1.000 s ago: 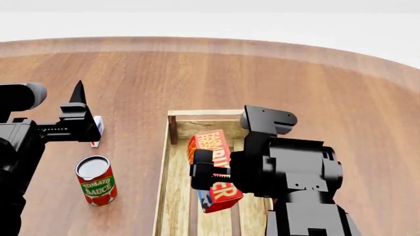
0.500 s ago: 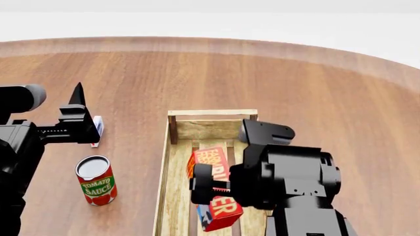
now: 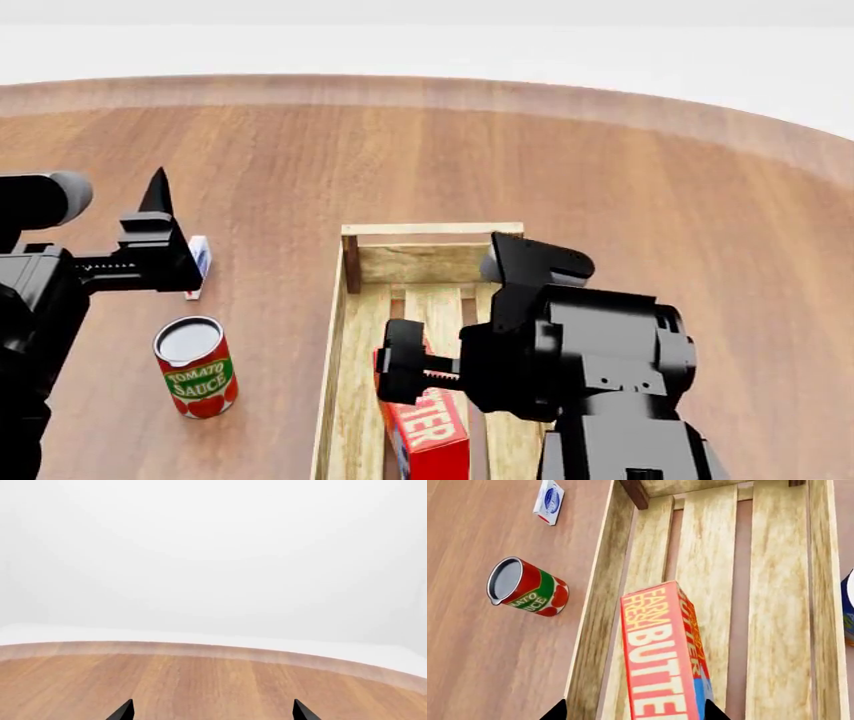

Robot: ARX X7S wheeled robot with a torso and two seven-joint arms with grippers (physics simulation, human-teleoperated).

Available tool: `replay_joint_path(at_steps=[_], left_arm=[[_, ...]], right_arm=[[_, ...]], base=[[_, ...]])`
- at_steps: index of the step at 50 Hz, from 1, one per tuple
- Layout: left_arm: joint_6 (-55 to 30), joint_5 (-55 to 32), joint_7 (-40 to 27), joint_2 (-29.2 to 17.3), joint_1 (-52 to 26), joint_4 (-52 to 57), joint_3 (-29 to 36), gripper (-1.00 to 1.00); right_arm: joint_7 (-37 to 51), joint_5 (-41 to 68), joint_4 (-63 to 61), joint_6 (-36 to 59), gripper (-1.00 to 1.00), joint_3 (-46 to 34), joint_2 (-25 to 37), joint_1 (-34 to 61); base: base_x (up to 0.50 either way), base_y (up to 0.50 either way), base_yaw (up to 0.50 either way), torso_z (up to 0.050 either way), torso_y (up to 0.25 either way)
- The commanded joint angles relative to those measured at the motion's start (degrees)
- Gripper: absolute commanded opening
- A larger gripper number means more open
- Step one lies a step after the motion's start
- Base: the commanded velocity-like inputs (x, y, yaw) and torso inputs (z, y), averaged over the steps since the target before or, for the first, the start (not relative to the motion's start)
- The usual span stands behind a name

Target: Pick up the butter and put it in the tray.

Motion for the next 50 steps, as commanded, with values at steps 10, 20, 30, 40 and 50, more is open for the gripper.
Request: replay_joint_path(at_steps=[10,20,30,40,50], left_arm=[[-0.7,-0.9,-0.5,-0.7,-0.7,0.4,-0.5,1.0],[0.0,-0.8,-0.4,-0.6,-0.5,0.2,-0.1,1.0],[1.3,-0.2,-0.9,-0.5,0.0,1.1,0.1,1.0],[2.3,0.3,-1.6,-0.6,0.5,2.7,0.4,1.0],[1.5,-0.2,-2.4,-0.6,0.4,4.7,0.6,1.0]], right_arm=[[-1.9,-5.3,0.0,3.2,1.0,-0.4,1.0,12.1],[2.0,-8.7,-34.5,9.8,1.0,-5.6,3.9,-8.3],[7.3,-10.6,-91.2,-0.4,1.0,-4.7,4.3,-31.0],[10.0,-12.4,-103.9,-1.6,1.0,-5.7,5.4,-39.6],[12.1,-14.8,-109.0,-1.0,1.0,-7.6,7.3,-42.5]], base=[[0.0,0.0,0.0,0.0,0.0],[0.0,0.0,0.0,0.0,0.0],[0.0,0.0,0.0,0.0,0.0],[0.0,0.0,0.0,0.0,0.0],[0.0,0.0,0.0,0.0,0.0]])
